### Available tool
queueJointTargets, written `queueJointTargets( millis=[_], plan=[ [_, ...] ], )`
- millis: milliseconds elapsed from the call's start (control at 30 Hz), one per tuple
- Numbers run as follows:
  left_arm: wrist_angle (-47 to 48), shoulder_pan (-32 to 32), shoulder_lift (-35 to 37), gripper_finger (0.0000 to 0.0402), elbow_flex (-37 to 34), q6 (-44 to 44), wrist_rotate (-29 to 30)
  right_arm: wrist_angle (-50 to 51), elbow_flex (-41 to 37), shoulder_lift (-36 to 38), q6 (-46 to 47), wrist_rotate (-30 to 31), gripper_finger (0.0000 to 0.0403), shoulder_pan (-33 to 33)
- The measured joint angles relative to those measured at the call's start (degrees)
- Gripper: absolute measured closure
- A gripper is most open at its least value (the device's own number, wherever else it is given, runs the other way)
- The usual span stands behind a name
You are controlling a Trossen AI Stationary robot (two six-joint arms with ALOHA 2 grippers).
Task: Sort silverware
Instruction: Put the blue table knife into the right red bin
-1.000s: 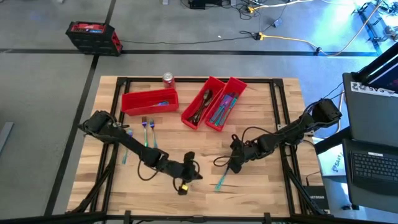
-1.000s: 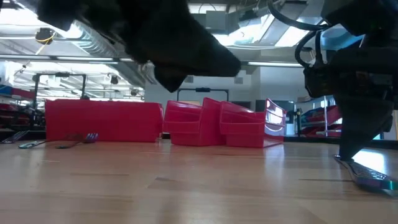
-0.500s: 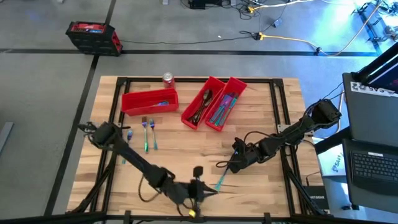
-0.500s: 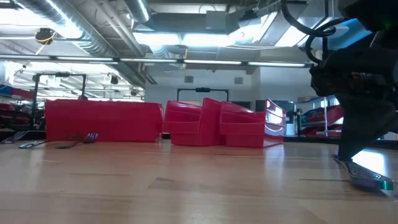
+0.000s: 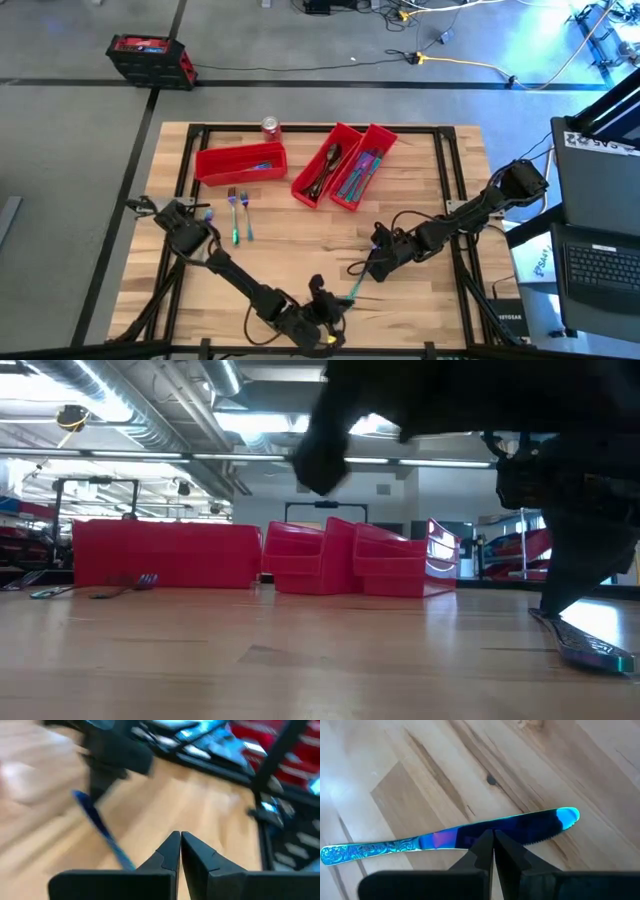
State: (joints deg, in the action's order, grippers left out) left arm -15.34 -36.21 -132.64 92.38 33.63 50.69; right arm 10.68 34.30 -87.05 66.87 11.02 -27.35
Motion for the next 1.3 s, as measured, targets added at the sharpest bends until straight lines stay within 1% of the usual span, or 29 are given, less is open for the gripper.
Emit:
queueJointTargets(
  millis=[100,200,300,367,467,533,567,633,733,967,1100,1200,1300],
  plan=[
    [0.07,0.30,-1.97,0.0388,2.94,0.78,-1.46,-0.09,0.00,0.00,-0.95,0.23,0.0403,0.00],
    [-0.25,0.66,-4.07,0.0353,5.29,2.86,-2.97,0.04,0.00,0.00,-1.53,0.42,0.0403,0.00],
    [-0.06,1.29,-6.30,0.0301,7.39,5.75,-6.40,-0.02,0.00,0.00,-2.22,0.40,0.0403,0.00],
    [-0.02,1.58,-7.18,0.0261,8.27,6.64,-6.98,-0.09,0.00,0.01,-2.86,0.33,0.0403,0.00],
    [0.32,1.80,-7.62,0.0198,8.37,5.79,-5.16,-0.14,0.02,0.04,-3.90,-0.04,0.0403,0.00],
    [-0.16,1.81,-7.64,0.0162,8.41,2.54,-2.91,-0.16,0.02,0.04,-4.17,-0.04,0.0403,0.00],
    [0.26,1.74,-7.63,0.0151,8.89,-0.21,-2.30,-0.16,0.02,0.04,-4.29,-0.06,0.0403,0.00],
    [3.43,1.41,-7.61,0.0141,9.97,-2.38,-1.42,-0.19,0.03,0.04,-4.86,-0.07,0.0403,0.00],
    [10.53,1.17,-7.56,0.0138,9.94,0.98,0.10,-0.20,0.05,0.07,-6.09,-0.47,0.0403,0.00],
    [17.74,1.93,-7.60,0.0137,9.93,6.83,-0.43,-0.28,0.09,0.11,-7.03,-0.72,0.0403,0.00],
    [17.58,2.46,-7.64,0.0137,9.83,7.33,-1.82,-0.35,0.09,0.11,-7.28,-0.72,0.0403,0.00],
    [17.82,2.76,-8.21,0.0137,9.94,8.97,-5.71,-0.35,0.09,0.11,-7.34,-0.72,0.0403,0.00],
    [17.58,2.76,-9.37,0.0137,9.83,10.90,-5.83,-0.40,0.09,0.13,-7.38,-0.76,0.0403,0.00]
  ],
)
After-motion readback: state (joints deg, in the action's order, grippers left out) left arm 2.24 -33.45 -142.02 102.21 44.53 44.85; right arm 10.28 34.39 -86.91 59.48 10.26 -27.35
